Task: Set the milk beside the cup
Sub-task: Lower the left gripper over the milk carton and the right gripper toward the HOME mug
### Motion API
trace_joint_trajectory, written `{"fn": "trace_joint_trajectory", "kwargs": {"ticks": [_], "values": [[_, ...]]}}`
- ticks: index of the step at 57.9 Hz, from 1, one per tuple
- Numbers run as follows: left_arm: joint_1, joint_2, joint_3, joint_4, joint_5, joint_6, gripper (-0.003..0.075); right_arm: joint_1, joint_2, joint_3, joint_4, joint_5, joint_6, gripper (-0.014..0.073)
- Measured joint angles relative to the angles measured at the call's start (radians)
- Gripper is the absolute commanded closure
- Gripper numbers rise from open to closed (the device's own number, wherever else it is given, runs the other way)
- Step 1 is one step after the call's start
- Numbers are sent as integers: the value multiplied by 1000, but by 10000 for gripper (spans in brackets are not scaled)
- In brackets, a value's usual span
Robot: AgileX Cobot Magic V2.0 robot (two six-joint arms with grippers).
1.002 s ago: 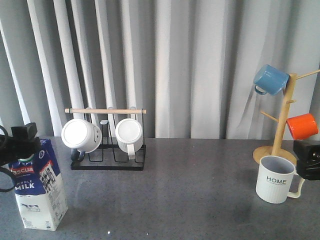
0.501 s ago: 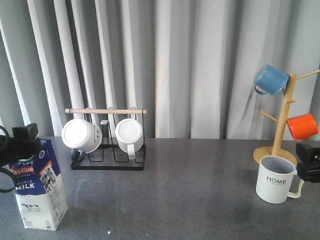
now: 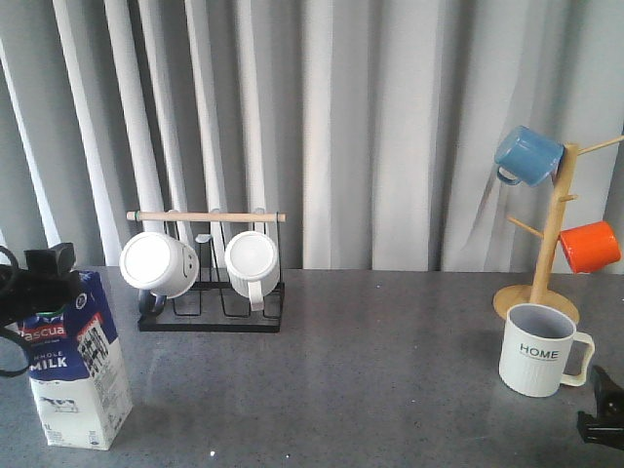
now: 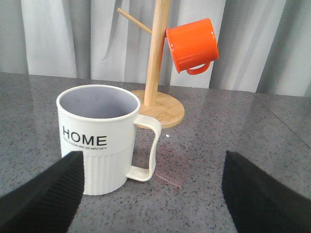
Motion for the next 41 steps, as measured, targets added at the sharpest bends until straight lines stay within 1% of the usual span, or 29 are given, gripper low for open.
{"fn": "trace_joint_trajectory", "kwargs": {"ticks": [4, 13, 22, 41], "values": [[0, 0, 0, 0, 0, 0, 143, 0, 67, -34, 10, -26, -8, 34], [0, 0, 0, 0, 3, 0, 143, -6, 197, -118, 21, -37, -26, 34], [0, 0, 0, 0, 6, 0, 143, -9, 279, -178, 53, -62, -38, 34], [0, 0, 0, 0, 6, 0, 143, -38, 330, -247, 81, -59, -44, 34]]}}
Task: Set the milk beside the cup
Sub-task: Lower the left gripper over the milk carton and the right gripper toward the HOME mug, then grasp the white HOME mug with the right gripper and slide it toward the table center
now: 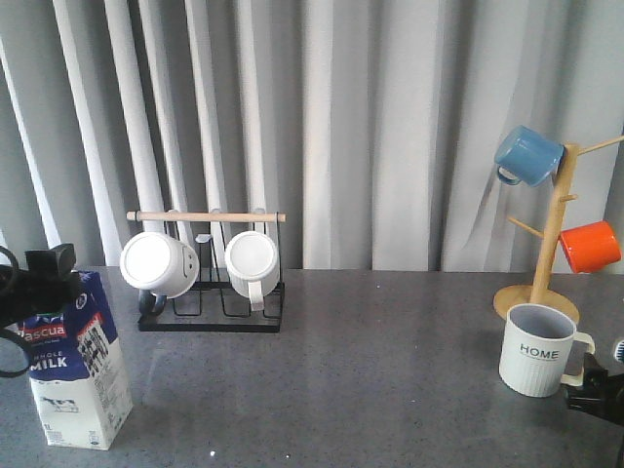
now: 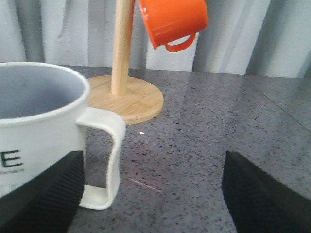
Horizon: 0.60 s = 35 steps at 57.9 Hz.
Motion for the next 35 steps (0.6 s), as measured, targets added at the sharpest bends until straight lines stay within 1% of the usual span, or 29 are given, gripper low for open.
{"fn": "trace_joint_trajectory", "kwargs": {"ticks": [13, 24, 35], "values": [[0, 0, 0, 0, 0, 0, 143, -32, 4, -4, -15, 18, 0, 34], [0, 0, 0, 0, 0, 0, 143, -32, 24, -43, -60, 50, 4, 34], [0, 0, 0, 0, 0, 0, 143, -32, 34, -70, -72, 67, 14, 34]]}}
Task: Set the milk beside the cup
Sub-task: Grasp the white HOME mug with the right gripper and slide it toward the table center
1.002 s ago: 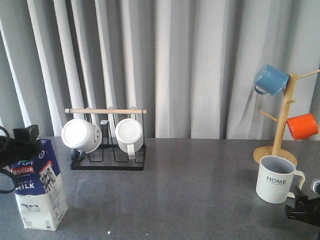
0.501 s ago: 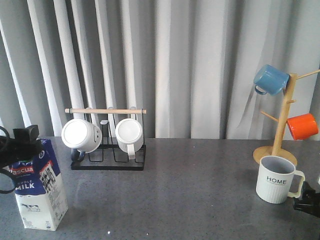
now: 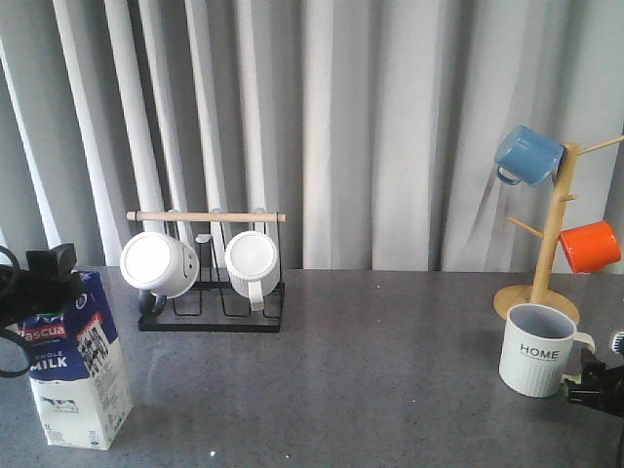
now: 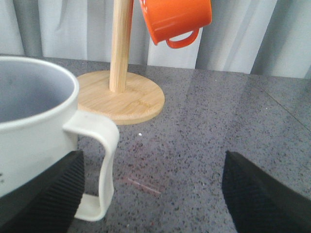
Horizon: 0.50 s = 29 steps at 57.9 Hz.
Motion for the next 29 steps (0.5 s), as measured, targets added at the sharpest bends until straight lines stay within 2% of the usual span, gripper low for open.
{"fn": "trace_joint_trajectory", "kwargs": {"ticks": [29], "values": [[0, 0, 0, 0, 0, 0, 144, 0, 100, -32, 0, -18, 2, 34]]}}
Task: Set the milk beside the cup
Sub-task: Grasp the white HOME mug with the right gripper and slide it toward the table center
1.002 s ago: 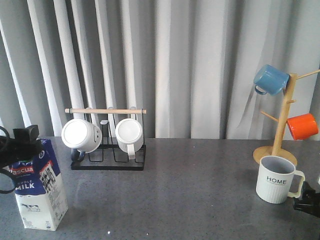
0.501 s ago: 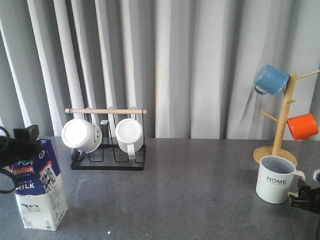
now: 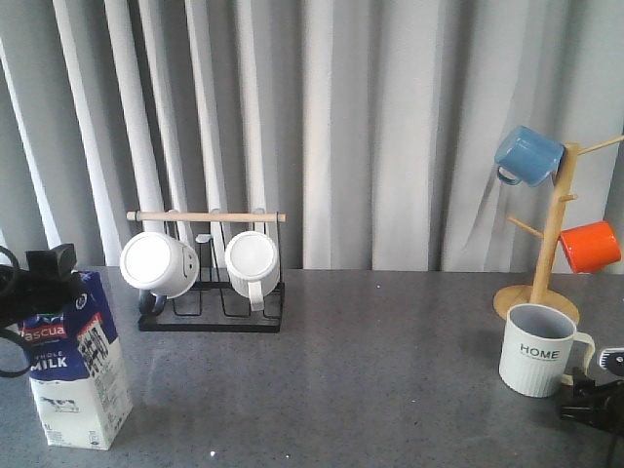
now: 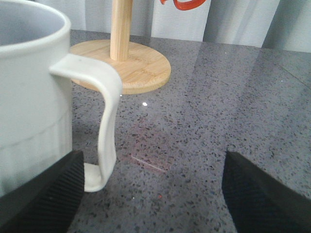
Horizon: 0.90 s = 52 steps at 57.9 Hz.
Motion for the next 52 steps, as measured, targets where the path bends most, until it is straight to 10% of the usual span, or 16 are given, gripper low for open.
{"fn": "trace_joint_trajectory", "kwargs": {"ticks": [21, 27, 38, 52], "values": [[0, 0, 0, 0, 0, 0, 144, 0, 66, -87, 1, 11, 2, 48], [0, 0, 0, 0, 0, 0, 144, 0, 85, -114, 3, 27, 10, 157], [0, 0, 0, 0, 0, 1, 144, 0, 98, -164, -21, 71, 89, 613], [0, 0, 0, 0, 0, 1, 144, 14, 83, -196, -205, 126, 308, 601]]}}
